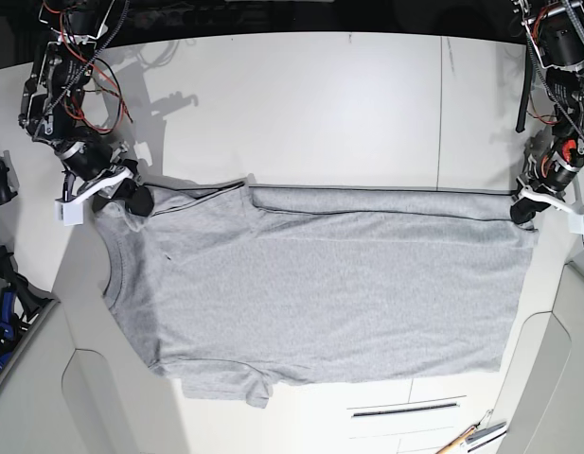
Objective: Fold the T-shirt properly
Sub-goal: 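Lay the folded edge down and open both grippers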
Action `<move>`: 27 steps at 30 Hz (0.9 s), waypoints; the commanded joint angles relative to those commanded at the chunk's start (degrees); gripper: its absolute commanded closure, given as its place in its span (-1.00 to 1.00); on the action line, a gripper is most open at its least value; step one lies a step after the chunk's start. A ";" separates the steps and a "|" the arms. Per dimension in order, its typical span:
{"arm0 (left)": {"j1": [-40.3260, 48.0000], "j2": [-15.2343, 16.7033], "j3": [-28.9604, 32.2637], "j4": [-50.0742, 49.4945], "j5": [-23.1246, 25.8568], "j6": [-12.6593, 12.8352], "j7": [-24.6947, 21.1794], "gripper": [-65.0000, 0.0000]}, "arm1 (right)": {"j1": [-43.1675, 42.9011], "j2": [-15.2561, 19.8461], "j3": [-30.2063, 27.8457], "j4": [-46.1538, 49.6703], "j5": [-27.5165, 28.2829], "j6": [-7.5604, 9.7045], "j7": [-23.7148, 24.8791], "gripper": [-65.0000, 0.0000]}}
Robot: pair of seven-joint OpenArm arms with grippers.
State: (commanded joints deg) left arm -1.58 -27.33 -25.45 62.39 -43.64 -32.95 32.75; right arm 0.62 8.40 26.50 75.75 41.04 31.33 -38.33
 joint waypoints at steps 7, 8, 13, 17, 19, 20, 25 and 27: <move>1.18 -2.64 -0.02 0.13 -0.55 -6.34 1.16 1.00 | -0.28 0.55 0.50 0.61 0.66 1.68 -4.68 1.00; 2.14 -3.37 -0.02 0.33 -1.57 -6.34 1.16 1.00 | -0.68 0.79 0.94 0.76 1.55 1.75 -6.10 1.00; 8.17 -4.22 -0.07 5.20 -5.20 -7.05 4.55 1.00 | -4.37 3.19 1.64 3.58 4.72 2.12 -6.86 1.00; 14.82 -4.26 -0.52 12.68 -8.96 -7.05 4.81 1.00 | -8.28 5.31 1.66 7.67 7.06 2.14 -9.66 1.00; 17.73 -4.26 -0.92 15.93 -9.09 -7.05 4.92 1.00 | -10.99 7.06 1.66 9.77 8.28 2.16 -10.58 1.00; 18.91 -4.26 -0.94 17.22 -9.11 -7.05 5.09 1.00 | -12.17 7.98 1.66 10.84 8.44 2.16 -10.84 1.00; 25.38 -4.24 -2.36 22.21 -9.35 -7.05 6.21 1.00 | -18.86 11.87 1.66 15.32 9.14 2.14 -11.04 1.00; 28.02 -4.26 -3.23 23.63 -10.43 -7.05 7.98 1.00 | -21.20 12.85 1.66 16.55 9.38 2.14 -11.06 1.00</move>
State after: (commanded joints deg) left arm 26.44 -31.59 -28.69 86.02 -54.06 -40.00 40.73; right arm -20.58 21.26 28.16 92.29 50.41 33.47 -49.39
